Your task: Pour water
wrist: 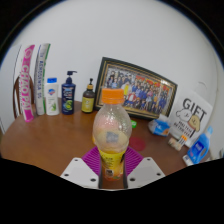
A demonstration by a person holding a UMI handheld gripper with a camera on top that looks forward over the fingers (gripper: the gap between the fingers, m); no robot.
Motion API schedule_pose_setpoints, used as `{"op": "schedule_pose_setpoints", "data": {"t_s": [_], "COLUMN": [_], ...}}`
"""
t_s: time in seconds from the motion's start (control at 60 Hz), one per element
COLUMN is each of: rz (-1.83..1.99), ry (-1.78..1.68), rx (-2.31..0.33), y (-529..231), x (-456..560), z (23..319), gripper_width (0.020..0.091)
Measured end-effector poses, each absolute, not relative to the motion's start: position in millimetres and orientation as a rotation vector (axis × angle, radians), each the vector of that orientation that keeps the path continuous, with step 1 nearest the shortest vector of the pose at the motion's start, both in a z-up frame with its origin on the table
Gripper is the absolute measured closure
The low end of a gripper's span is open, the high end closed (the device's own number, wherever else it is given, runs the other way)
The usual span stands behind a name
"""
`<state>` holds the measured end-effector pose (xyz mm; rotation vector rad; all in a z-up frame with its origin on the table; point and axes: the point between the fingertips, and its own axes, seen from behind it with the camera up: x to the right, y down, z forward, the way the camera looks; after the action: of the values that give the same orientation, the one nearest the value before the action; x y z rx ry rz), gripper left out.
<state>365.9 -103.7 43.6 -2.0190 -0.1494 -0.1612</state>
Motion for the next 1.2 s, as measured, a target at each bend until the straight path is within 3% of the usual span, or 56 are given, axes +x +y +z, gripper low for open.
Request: {"op": "schedule_pose_setpoints", "data": {"t_s": [0.333, 0.717, 0.967, 1.2], "rz": [-0.915, -1.591, -1.501, -0.910], "ry": [-0.711, -1.442, -1.458, -0.931], "rx": [-1.838, -1.344, -1.359, -1.716], "y": [11, 83, 87, 74], "x": [490, 483, 475, 470], "z": [100, 110, 101, 121], "gripper_width": [0.0836, 0.0834, 0.0834, 0.0834]}}
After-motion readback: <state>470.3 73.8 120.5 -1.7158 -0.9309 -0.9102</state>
